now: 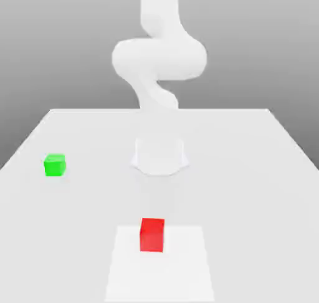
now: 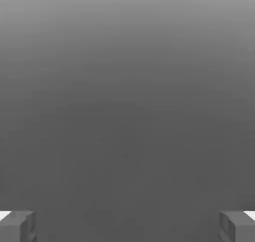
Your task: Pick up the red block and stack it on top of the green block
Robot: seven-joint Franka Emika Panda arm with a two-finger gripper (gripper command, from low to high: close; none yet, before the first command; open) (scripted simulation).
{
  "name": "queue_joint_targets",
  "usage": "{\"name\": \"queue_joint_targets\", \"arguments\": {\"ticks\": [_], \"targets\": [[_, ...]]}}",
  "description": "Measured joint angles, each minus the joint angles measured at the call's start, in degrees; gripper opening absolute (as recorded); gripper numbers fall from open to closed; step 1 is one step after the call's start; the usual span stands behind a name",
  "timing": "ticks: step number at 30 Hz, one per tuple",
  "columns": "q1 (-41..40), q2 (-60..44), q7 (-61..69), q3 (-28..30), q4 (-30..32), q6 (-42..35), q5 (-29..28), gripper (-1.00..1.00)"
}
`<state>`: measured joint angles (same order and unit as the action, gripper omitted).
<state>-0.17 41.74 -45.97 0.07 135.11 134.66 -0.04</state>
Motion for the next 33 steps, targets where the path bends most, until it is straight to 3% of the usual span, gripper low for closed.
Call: {"name": "queue_joint_targets", "arguments": {"ticks": [17,24,25,33], "targets": [[-1.6,-36.1,-0.9,0.4,27.0,24.5,-0.1,0.00],[-2.0,-51.3,-0.7,0.2,27.0,37.0,0.3,0.00],[-2.0,-53.1,-0.7,0.1,26.7,38.6,0.3,-1.00],[-2.0,-52.1,-0.8,0.1,26.9,37.7,0.2,-1.00]]}}
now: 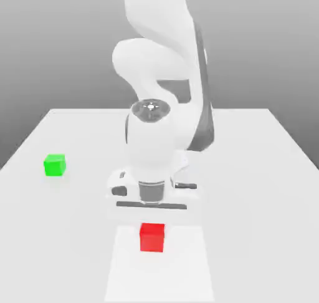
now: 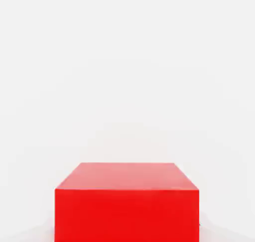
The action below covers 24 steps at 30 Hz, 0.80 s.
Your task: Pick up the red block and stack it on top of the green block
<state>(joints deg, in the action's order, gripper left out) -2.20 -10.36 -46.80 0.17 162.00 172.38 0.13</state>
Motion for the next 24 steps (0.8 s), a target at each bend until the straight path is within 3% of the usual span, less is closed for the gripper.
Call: {"name": "queue_joint_targets", "arguments": {"ticks": [6,24], "targets": [[-0.3,11.7,-0.2,-0.2,1.7,-10.0,-0.2,-1.00],[-41.0,25.9,-18.5,21.9,5.5,-19.1,-16.0,-1.00]]}}
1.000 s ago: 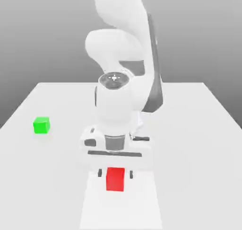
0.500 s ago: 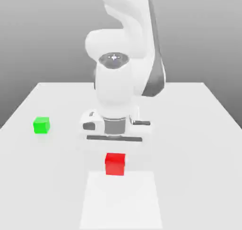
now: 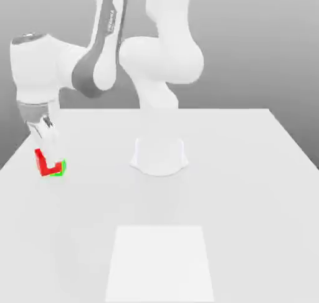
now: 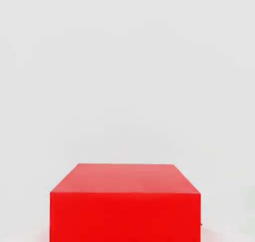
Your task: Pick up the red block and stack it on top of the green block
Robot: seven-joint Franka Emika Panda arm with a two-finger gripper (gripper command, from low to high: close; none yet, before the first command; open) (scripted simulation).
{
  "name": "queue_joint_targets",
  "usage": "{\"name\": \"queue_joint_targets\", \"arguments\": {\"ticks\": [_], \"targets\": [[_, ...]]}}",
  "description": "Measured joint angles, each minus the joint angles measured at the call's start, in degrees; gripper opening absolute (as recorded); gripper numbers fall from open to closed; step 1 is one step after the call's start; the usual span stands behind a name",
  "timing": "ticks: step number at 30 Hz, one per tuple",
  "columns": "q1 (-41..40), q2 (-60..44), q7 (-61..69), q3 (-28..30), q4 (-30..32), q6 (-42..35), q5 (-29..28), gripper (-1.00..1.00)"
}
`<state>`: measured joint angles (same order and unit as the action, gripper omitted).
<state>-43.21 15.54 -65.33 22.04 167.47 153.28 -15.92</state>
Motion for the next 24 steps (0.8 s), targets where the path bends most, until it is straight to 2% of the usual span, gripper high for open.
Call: {"name": "queue_joint_targets", "arguments": {"ticks": [5,7,16,24], "targets": [[-11.8,2.3,-4.0,5.9,1.3,-1.2,-2.6,-1.00],[-13.5,1.9,-3.9,7.8,1.7,-0.8,-1.8,-1.00],[-4.9,-5.7,5.2,13.4,2.0,4.1,12.0,-1.00],[0.7,-12.0,13.3,15.4,1.7,8.1,23.9,-1.00]]}}
